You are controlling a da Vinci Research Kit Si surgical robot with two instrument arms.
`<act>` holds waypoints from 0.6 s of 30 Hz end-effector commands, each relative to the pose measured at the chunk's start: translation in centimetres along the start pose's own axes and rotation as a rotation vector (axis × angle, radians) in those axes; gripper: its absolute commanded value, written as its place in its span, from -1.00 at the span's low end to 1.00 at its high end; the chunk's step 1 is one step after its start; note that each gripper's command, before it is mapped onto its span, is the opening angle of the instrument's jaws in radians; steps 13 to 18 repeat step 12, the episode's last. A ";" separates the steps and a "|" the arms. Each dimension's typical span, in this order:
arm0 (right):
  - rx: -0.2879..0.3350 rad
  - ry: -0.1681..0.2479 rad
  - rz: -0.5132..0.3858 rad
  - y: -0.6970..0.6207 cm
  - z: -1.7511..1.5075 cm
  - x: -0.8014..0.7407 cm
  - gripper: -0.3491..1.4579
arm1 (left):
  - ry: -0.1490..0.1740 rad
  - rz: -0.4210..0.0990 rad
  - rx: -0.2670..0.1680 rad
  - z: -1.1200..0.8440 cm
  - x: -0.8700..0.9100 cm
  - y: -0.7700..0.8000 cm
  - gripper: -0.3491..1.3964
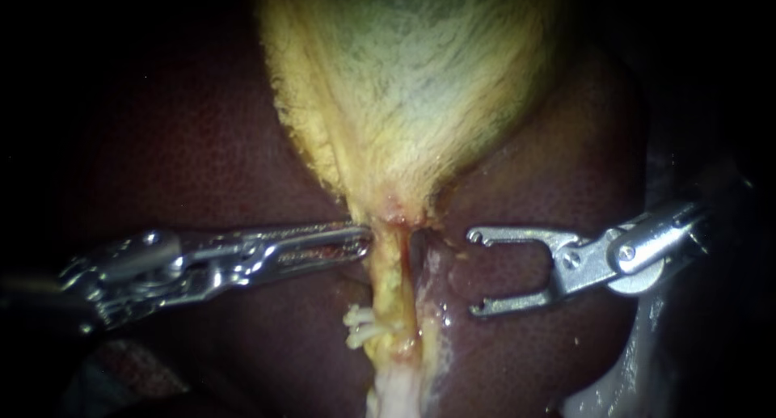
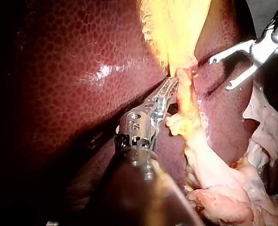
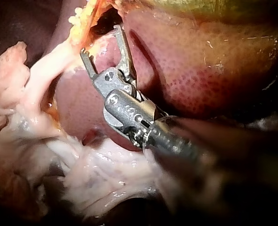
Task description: Going back second clip left tube
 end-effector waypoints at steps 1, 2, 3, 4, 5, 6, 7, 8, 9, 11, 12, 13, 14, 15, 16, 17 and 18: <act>0.003 0.001 0.000 0.00 0.00 0.00 0.05 | 0.002 0.000 0.002 0.01 0.00 0.00 -0.60; 0.003 0.001 0.000 0.00 0.00 0.00 0.05 | 0.002 0.000 0.002 0.01 0.00 0.00 -0.60; 0.003 0.001 0.000 0.00 0.00 0.00 0.05 | 0.002 0.000 0.002 0.01 0.00 0.00 -0.60; 0.003 0.001 0.000 0.00 0.00 0.00 0.05 | 0.002 0.000 0.002 0.01 0.00 0.00 -0.60; 0.006 0.002 0.000 0.00 0.00 0.00 0.05 | 0.002 0.000 0.002 0.01 0.00 0.00 -0.60; 0.006 0.002 0.000 0.00 0.00 0.00 0.05 | 0.003 0.000 0.004 0.01 0.00 0.00 -0.60; 0.006 0.002 0.000 0.00 0.00 0.00 0.05 | 0.003 0.000 0.004 0.01 0.00 0.00 -0.60; 0.006 0.002 0.000 0.00 0.00 0.00 0.05 | 0.003 0.000 0.004 0.01 0.00 0.00 -0.60; 0.008 0.003 0.000 0.00 0.00 0.00 0.05 | 0.003 0.000 0.004 0.01 0.00 0.00 -0.60; 0.009 0.003 0.000 0.00 0.00 0.00 0.05 | 0.005 0.001 0.007 0.01 0.01 0.00 -0.60; 0.009 0.003 0.000 0.00 0.00 0.00 0.05 | 0.005 0.001 0.007 0.01 0.01 0.01 -0.60; 0.009 0.003 0.000 0.00 0.00 0.00 0.05 | 0.005 0.001 0.007 0.01 0.01 0.01 -0.60; 0.009 0.003 0.000 0.00 0.00 0.00 0.05 | 0.005 0.001 0.007 0.01 0.01 0.01 -0.60; 0.009 0.003 0.000 0.00 0.00 0.00 0.05 | 0.005 0.001 0.007 0.01 0.01 0.01 -0.60; 0.009 0.003 0.000 0.00 0.00 0.00 0.05 | 0.005 0.001 0.007 0.01 0.01 0.01 -0.60; 0.009 0.003 0.000 0.00 0.00 0.00 0.05 | 0.005 0.001 0.007 0.01 0.01 0.01 -0.60; 0.009 0.003 0.000 0.00 0.00 0.00 0.05 | 0.005 0.001 0.007 0.01 0.01 0.01 -0.60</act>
